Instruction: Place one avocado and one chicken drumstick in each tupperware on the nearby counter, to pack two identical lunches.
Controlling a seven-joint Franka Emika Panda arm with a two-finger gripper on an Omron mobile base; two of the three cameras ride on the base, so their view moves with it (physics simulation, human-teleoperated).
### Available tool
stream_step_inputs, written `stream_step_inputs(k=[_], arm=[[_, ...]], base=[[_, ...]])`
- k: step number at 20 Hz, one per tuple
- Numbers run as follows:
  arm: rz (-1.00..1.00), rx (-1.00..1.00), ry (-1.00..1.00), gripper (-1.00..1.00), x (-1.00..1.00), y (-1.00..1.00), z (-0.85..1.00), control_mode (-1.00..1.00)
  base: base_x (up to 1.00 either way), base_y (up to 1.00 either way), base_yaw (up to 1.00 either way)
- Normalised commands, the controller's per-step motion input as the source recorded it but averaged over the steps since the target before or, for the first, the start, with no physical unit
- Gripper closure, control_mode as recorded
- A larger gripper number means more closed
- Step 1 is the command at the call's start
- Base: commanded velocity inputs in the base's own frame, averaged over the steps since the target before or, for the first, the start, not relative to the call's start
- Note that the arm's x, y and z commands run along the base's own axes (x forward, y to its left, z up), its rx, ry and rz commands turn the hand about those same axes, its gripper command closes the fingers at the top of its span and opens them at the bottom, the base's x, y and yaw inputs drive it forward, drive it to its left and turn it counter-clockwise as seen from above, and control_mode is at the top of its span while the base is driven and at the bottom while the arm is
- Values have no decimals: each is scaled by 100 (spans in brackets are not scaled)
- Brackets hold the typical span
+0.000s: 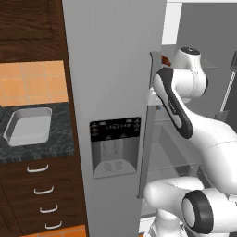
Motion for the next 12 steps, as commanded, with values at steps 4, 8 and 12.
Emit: stream_step_inputs(k=[4,8,12], arm=[[0,0,-8,-100,-19,-25,-2,-100],[0,0,-22,-100,-5,-66,-32,-100],[-5,-8,-8,-100,0,-69,-35,-100]], base=[[0,0,0],[0,0,0],[0,0,0]])
